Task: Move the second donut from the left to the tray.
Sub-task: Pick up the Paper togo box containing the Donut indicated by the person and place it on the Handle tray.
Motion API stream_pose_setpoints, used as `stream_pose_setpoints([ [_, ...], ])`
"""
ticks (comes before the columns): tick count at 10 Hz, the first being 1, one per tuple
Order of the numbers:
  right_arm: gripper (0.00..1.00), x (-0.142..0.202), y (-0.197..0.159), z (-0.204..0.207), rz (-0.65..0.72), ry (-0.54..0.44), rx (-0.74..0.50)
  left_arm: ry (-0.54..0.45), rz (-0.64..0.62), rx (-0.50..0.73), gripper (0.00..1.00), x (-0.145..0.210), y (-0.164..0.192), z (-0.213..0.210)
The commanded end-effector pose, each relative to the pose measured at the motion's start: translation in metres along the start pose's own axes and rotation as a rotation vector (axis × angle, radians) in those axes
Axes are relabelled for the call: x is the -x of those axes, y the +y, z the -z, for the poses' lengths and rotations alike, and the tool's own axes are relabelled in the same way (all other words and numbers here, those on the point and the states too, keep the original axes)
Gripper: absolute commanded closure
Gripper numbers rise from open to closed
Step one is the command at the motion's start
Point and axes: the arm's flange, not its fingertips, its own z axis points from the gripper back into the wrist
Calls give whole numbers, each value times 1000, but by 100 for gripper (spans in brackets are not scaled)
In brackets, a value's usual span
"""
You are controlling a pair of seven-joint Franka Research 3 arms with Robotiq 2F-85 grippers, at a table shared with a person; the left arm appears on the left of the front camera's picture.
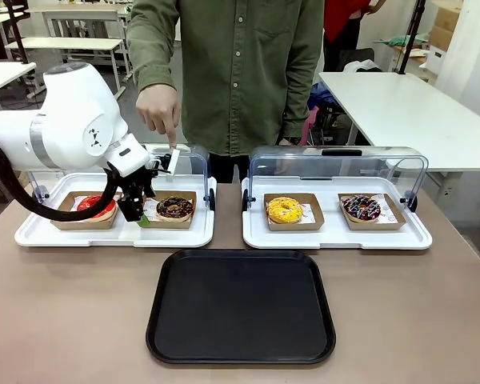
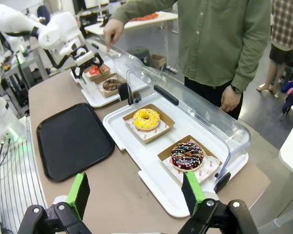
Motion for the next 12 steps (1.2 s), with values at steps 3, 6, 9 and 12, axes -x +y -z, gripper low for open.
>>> stream_pose_setpoints([
  [3, 0, -3, -2, -1, -28, -25, -2, 47, -19, 5, 0, 1, 12, 14],
  [6, 0, -3, -2, -1, -28, -25, -2, 73, -12, 15, 0, 6, 16, 25],
  [9, 0, -3, -2, -1, -28, -25, -2, 78, -12, 18, 0, 12, 19, 33],
  [12, 0, -3, -2, -1, -28, -25, -2, 73, -7, 16, 0, 14, 22, 40],
])
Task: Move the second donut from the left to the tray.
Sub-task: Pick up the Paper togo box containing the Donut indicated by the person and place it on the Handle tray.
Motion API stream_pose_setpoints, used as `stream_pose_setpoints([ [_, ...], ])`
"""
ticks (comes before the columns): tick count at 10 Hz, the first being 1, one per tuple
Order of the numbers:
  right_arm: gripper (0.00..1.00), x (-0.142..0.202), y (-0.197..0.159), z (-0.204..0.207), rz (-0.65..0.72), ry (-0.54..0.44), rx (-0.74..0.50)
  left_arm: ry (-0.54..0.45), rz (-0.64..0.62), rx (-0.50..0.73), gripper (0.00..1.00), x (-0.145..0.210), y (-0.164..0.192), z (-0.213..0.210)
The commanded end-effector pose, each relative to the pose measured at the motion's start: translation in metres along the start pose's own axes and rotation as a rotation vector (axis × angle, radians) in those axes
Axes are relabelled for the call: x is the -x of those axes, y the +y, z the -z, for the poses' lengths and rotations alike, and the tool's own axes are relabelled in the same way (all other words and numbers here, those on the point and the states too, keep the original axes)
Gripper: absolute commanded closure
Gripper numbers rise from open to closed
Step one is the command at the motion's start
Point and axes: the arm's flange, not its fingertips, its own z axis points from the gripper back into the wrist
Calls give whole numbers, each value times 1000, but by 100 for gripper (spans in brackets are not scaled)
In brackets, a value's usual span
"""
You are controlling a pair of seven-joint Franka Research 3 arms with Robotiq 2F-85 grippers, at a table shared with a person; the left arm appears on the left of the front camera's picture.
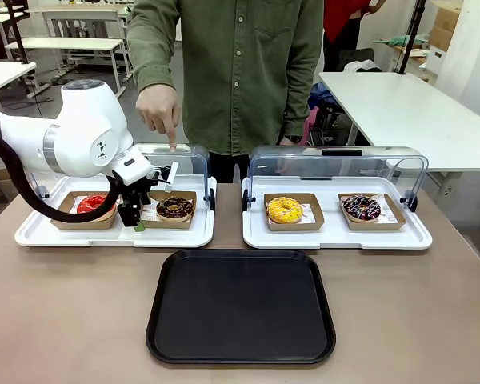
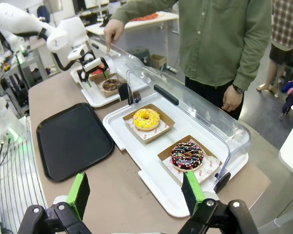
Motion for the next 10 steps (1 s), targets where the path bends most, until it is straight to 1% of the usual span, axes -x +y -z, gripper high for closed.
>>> stream_pose_setpoints([
  [1, 0, -3, -2, 0, -28, -25, -2, 10, -3, -18, 0, -2, 4, 5],
  [8, 0, -3, -2, 0, -28, -25, -2, 30, 5, 2, 0, -3, 10, 16],
  [9, 0, -3, -2, 0, -28, -25, -2, 27, 1, 0, 56, -3, 10, 16],
  [10, 0, -3, -2, 0, -28, -25, -2, 23, 3, 9, 57, -4, 9, 15],
])
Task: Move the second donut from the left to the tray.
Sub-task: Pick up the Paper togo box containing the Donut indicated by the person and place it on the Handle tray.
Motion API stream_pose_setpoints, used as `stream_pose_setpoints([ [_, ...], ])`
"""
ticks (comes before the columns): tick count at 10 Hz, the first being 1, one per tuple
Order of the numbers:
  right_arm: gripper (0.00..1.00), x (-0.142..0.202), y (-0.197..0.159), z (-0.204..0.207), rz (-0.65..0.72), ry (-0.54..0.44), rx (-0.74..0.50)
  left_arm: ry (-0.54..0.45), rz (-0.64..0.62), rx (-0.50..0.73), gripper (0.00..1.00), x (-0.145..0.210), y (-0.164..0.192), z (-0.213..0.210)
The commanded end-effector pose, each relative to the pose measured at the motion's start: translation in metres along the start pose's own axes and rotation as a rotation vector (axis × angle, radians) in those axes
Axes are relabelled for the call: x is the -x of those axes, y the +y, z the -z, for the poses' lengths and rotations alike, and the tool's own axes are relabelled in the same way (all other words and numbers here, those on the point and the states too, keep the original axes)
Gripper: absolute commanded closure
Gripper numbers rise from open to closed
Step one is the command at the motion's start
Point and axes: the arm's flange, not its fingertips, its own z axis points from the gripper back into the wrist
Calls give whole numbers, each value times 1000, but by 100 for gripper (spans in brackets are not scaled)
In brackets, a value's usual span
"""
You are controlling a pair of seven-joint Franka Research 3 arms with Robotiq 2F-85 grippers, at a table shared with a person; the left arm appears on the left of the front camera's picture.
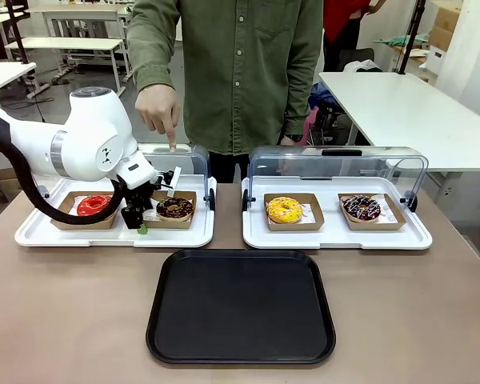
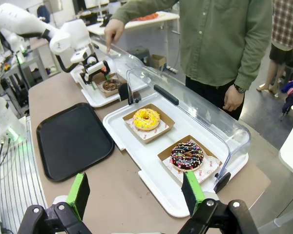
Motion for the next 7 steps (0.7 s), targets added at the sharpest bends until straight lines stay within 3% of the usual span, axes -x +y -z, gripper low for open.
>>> stream_pose_setpoints([
  [1, 0, -3, -2, 0, -27, -25, -2, 14, -14, 3, 100, -3, 3, -1],
  [3, 0, -3, -2, 0, -27, -25, -2, 17, -5, 6, 100, -3, 3, -2],
  [4, 0, -3, -2, 0, -27, -25, -2, 19, -1, 8, 84, -3, 2, -2],
  [6, 0, -3, -2, 0, -27, -25, -2, 25, 14, 18, 100, -3, 1, -3],
  [7, 0, -3, -2, 0, -27, -25, -2, 19, 20, 25, 100, -3, 2, -2],
])
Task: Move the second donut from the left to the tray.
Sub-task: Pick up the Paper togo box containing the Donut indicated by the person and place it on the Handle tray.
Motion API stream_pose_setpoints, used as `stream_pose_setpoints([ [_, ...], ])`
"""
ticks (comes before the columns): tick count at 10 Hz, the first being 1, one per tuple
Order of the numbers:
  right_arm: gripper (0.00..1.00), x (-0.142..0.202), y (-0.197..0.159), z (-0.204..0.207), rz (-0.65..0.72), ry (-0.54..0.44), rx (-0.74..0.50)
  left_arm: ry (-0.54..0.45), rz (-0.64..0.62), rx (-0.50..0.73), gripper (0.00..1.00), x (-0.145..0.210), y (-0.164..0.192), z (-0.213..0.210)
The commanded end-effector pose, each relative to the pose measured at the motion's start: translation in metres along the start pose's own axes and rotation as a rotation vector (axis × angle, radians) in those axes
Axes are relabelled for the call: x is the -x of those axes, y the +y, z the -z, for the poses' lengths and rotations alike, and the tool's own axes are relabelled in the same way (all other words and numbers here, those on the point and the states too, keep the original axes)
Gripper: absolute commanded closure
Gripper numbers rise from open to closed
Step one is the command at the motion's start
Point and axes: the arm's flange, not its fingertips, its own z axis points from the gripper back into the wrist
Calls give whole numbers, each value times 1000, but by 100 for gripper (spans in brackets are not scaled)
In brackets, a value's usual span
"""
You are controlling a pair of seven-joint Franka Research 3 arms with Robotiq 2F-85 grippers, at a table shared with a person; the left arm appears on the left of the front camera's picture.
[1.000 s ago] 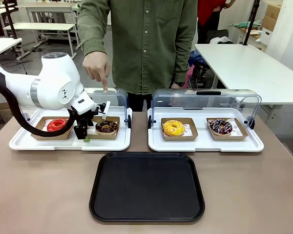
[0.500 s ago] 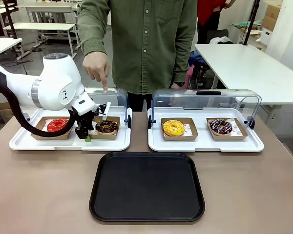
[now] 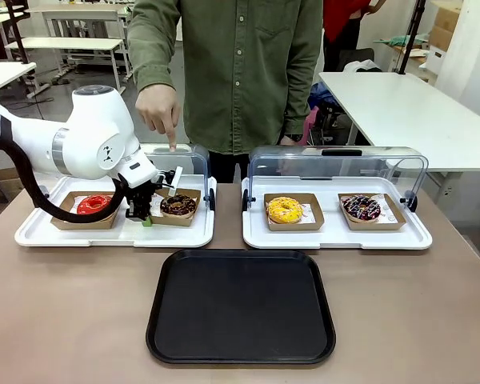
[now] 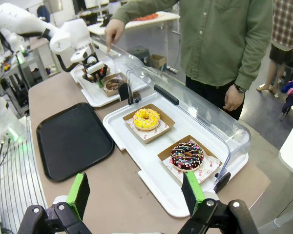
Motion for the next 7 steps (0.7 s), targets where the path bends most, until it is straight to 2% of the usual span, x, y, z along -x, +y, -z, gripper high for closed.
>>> stream_pose_setpoints([
  [1, 0, -3, -2, 0, -27, -25, -2, 23, 8, 18, 100, 1, 1, 0],
  [4, 0, -3, -2, 0, -27, -25, -2, 42, 31, 2, 100, 1, 3, 2],
  [5, 0, -3, -2, 0, -27, -25, -2, 12, -4, 5, 100, 1, 8, 4],
  [7, 0, -3, -2, 0, -27, -25, -2, 14, 19, 0, 100, 0, 0, 0],
])
